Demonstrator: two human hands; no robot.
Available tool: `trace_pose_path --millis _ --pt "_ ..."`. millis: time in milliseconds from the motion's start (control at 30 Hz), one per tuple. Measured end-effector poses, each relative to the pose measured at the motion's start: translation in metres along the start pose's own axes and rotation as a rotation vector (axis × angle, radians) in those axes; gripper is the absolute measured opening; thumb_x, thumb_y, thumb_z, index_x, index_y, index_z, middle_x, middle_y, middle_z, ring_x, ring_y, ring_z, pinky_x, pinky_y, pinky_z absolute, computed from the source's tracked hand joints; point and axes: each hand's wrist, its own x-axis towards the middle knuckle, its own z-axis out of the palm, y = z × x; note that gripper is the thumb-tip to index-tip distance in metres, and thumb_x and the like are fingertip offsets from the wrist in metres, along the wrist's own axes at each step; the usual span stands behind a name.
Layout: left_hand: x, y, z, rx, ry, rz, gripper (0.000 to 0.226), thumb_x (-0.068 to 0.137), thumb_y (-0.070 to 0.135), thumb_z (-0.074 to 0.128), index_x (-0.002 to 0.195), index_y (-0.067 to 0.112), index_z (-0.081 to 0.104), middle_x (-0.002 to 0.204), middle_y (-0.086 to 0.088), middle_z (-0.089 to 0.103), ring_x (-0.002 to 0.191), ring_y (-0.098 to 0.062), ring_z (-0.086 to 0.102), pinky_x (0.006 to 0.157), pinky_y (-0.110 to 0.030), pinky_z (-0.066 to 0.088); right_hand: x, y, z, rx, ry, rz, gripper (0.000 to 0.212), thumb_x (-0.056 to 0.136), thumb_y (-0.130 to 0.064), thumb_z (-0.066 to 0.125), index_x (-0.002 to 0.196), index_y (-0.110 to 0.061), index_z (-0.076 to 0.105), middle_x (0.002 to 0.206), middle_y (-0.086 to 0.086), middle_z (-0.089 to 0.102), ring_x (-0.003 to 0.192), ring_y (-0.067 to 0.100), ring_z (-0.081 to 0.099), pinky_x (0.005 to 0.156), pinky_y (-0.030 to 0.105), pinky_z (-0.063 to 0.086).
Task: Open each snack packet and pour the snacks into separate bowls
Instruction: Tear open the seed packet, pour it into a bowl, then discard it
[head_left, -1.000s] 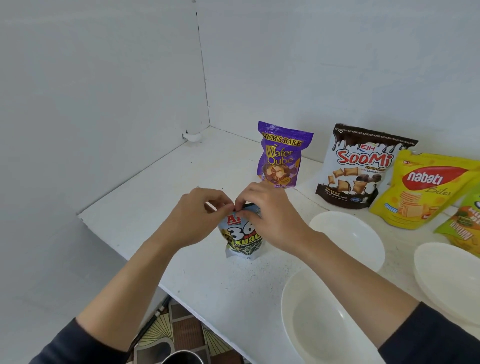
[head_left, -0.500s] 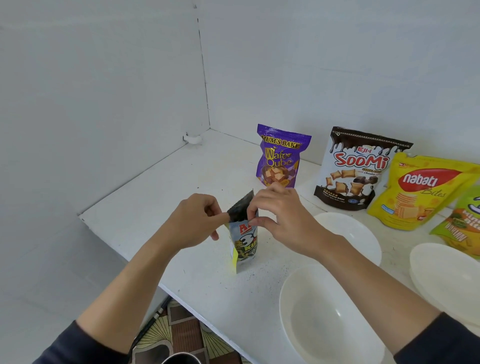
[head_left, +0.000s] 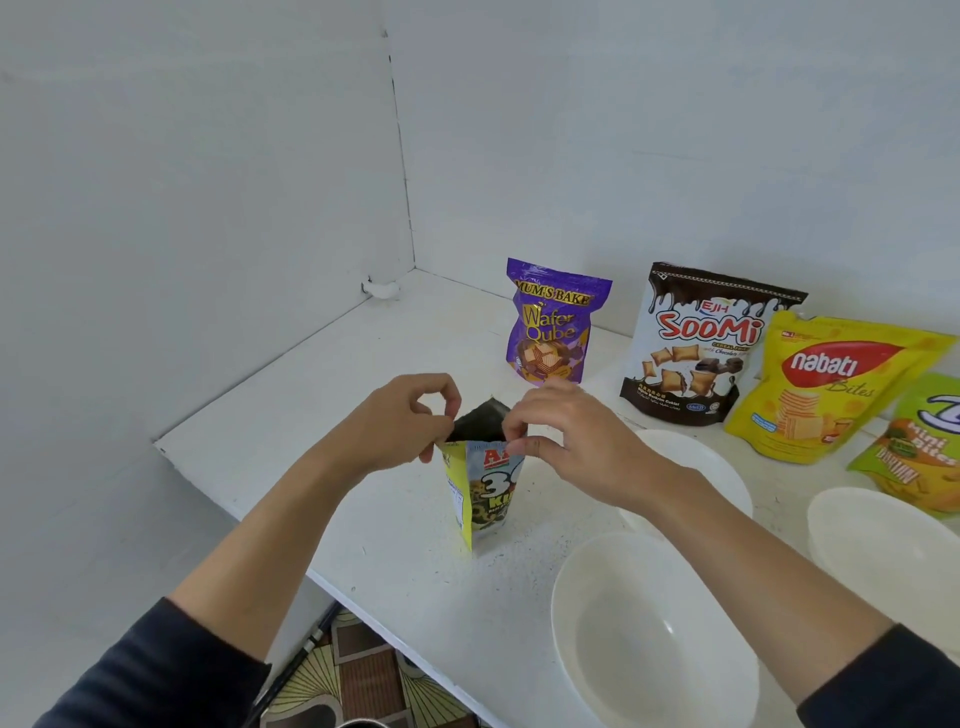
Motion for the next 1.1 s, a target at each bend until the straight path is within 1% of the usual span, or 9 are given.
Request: trace_pose_path --millis 133,300,500,667,767,833,933,1000,1100 --pt "0.001 -0.003 0.003 0.023 -0.041 0.027 0.015 0.095 0.014 0.05 0.094 0.028 0.055 0.058 -0.001 0.061 0.054 -0.01 0.049 0.06 -0.027 0.043 -0.002 -0.002 0.002 -0.097 0.026 -0.033 0.002 0.098 -0.019 0.063 0.099 -0.02 0.065 0.099 -0.009 0.064 0.102 0.012 0.045 0.084 0.033 0.047" --pt "0.011 -0.003 0.009 0.154 0.051 0.103 0.008 0.099 0.035 0.06 0.101 0.032 0.053 0.052 0.006 0.063 0.05 -0.009 0.051 0.055 -0.022 0.043 -0.002 -0.007 -0.001 -0.017 0.003 -0.042 0.007 0.096 -0.016 0.066 0.096 -0.023 0.067 0.108 -0.007 0.048 0.102 0.01 0.049 0.082 0.019 0.043" --pt "0.02 -0.014 0.001 0.081 0.102 0.024 0.011 0.097 0.017 0.053 0.099 0.028 0.053 0.054 0.003 0.065 0.047 -0.005 0.048 0.054 -0.024 0.04 -0.006 -0.001 -0.009 -0.019 -0.044 0.005 0.006 0.096 -0.016 0.065 0.096 -0.022 0.065 0.103 -0.011 0.049 0.099 0.005 0.046 0.082 0.018 0.04" --pt "0.014 -0.011 0.008 0.038 0.094 0.086 0.01 0.103 0.028 0.054 0.096 0.029 0.061 0.054 0.006 0.063 0.052 -0.009 0.049 0.053 -0.021 0.04 -0.007 0.001 -0.009 -0.007 -0.01 0.059 0.011 0.094 -0.018 0.068 0.092 -0.024 0.06 0.106 -0.012 0.049 0.103 0.005 0.049 0.083 0.024 0.044" --pt "0.006 -0.015 0.015 -0.045 0.106 0.13 0.006 0.1 0.039 0.058 0.102 0.036 0.062 0.075 0.006 0.066 0.067 -0.011 0.059 0.064 -0.025 0.048 -0.01 -0.003 -0.007 0.033 0.041 0.05 0.013 0.092 -0.03 0.071 0.091 -0.027 0.059 0.112 -0.011 0.047 0.111 0.007 0.048 0.09 0.023 0.044" --pt "-0.001 -0.02 0.022 -0.079 0.091 0.159 0.019 0.093 0.05 0.064 0.11 0.042 0.061 0.099 0.006 0.064 0.089 -0.01 0.065 0.076 -0.026 0.053 -0.01 -0.007 -0.002 0.025 0.042 0.045 0.021 0.088 -0.04 0.075 0.089 -0.028 0.057 0.117 -0.01 0.045 0.116 0.006 0.045 0.092 0.02 0.042" --pt "-0.01 -0.029 0.031 -0.193 0.083 0.166 0.044 0.08 0.057 0.074 0.118 0.044 0.056 0.123 0.014 0.056 0.11 -0.005 0.062 0.088 -0.03 0.057 -0.009 -0.007 0.008 0.001 0.048 0.05 0.021 0.088 -0.036 0.075 0.085 -0.028 0.056 0.126 -0.008 0.042 0.124 0.01 0.042 0.096 0.026 0.044" --pt "-0.014 -0.034 0.033 -0.248 0.084 0.163 0.055 0.075 0.056 0.077 0.123 0.042 0.053 0.129 0.02 0.056 0.115 0.0 0.06 0.093 -0.03 0.055 -0.009 -0.005 0.011 -0.003 0.05 0.032 0.019 0.091 -0.031 0.073 0.084 -0.027 0.056 0.128 -0.006 0.04 0.125 0.011 0.041 0.095 0.029 0.045" --pt "-0.02 -0.038 0.038 -0.256 0.044 0.147 0.066 0.072 0.053 0.081 0.128 0.045 0.046 0.124 0.022 0.06 0.11 0.004 0.062 0.094 -0.029 0.054 -0.009 -0.006 0.012 -0.023 0.076 0.019 0.015 0.093 -0.033 0.069 0.085 -0.028 0.058 0.132 -0.006 0.039 0.128 0.011 0.039 0.097 0.033 0.043"
